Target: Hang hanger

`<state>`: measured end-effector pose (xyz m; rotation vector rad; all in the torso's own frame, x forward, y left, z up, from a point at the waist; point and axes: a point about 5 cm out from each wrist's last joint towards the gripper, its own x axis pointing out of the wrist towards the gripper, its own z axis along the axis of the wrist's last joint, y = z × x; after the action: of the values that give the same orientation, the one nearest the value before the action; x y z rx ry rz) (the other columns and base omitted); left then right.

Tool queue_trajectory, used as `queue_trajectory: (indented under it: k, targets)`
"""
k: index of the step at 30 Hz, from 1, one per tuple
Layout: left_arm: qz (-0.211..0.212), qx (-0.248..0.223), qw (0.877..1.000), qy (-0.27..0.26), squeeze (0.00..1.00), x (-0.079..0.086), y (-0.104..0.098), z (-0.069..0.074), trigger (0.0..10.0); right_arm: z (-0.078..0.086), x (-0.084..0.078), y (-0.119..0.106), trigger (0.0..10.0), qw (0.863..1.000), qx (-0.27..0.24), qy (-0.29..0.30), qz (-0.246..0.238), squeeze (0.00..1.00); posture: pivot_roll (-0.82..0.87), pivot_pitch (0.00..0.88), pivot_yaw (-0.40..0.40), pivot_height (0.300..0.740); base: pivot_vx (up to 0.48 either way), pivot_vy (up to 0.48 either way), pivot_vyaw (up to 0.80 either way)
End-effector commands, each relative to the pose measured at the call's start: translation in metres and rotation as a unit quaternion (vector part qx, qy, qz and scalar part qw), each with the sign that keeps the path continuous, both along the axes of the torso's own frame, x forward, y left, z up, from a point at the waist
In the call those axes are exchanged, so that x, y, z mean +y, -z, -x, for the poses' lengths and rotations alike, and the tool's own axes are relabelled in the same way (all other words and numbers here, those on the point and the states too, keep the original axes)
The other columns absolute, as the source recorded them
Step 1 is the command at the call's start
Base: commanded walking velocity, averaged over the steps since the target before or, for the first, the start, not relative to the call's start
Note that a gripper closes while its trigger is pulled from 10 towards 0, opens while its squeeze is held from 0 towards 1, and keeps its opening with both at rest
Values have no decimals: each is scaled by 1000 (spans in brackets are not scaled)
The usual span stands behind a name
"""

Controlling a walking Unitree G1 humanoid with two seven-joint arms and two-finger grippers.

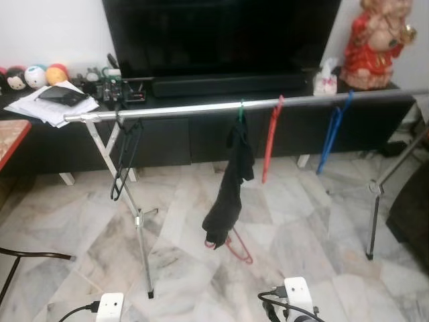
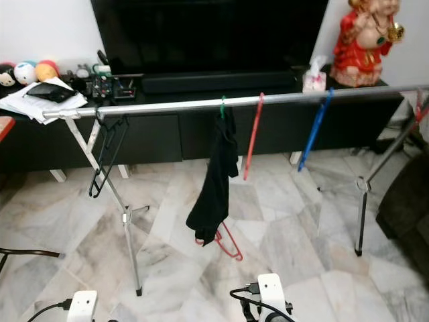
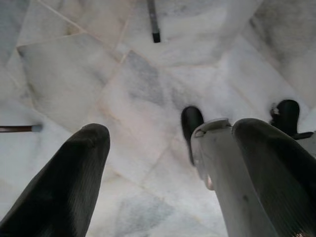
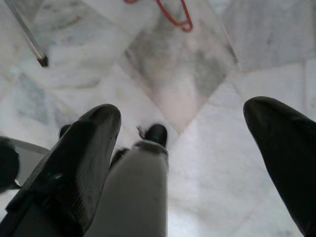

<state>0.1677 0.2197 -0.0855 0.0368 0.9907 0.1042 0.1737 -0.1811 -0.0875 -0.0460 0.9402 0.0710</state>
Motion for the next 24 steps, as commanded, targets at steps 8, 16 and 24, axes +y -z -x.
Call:
queue_trajectory:
  k: [8,16,24]
  targets:
    - [-4,12,1000,1,0,2,2,5,10000,0,-4,-1,10000,1000,-1,6,-1,0,-106,0,-6,740,-258,0,0]
    - [-4,13,1000,-1,0,3,2,5,10000,1,-6,0,10000,1000,1,5,-1,0,-102,0,-6,740,-276,0,0]
    - [-5,13,1000,0,0,3,2,5,10000,3,-4,1,10000,1000,3,5,-2,0,-102,0,-4,740,-285,0,0]
